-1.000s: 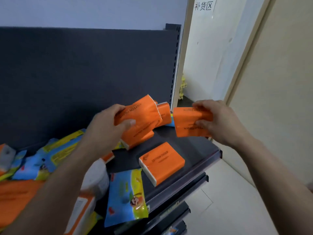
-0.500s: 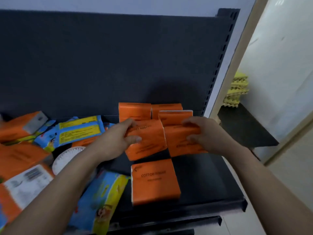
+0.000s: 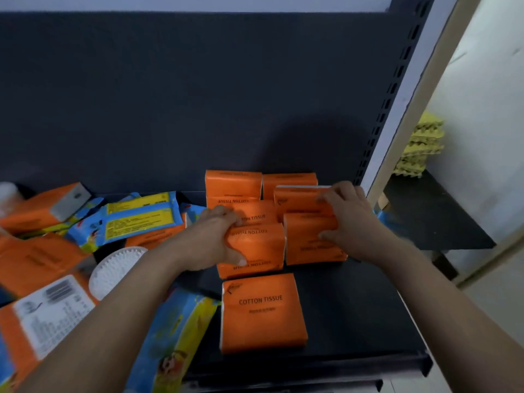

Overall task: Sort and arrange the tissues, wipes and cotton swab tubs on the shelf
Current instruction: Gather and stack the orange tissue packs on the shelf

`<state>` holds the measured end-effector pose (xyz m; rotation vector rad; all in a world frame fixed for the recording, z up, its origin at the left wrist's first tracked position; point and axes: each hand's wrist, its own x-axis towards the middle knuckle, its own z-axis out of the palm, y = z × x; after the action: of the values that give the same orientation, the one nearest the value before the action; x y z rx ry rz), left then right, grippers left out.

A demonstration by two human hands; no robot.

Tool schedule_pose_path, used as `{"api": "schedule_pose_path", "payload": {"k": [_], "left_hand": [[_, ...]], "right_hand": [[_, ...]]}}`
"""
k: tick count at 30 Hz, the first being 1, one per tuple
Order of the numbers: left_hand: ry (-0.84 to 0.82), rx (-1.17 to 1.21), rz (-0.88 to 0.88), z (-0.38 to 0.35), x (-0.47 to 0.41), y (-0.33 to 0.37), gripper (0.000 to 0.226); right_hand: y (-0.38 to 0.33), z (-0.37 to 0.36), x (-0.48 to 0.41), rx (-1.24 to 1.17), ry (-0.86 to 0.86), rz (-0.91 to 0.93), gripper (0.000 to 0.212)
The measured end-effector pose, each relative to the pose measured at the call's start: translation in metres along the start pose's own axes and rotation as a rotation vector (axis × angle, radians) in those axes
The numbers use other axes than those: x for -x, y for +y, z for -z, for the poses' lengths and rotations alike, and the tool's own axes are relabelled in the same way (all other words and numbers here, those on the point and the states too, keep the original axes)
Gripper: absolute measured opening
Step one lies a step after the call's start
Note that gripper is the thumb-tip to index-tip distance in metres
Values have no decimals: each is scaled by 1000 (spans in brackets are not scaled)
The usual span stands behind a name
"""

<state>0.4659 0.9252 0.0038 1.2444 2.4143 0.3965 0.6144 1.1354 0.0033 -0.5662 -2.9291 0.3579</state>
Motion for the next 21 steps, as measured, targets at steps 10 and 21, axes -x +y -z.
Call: {"api": "schedule_pose_path", "payload": {"k": [10, 21], "left_hand": [[-178, -133, 105, 14, -41, -14, 120], [-87, -15, -39, 13, -25, -9, 97]], "right_hand": [[-1, 1, -16, -8, -137, -76, 114], [2, 7, -21, -113, -231, -118, 97]]}}
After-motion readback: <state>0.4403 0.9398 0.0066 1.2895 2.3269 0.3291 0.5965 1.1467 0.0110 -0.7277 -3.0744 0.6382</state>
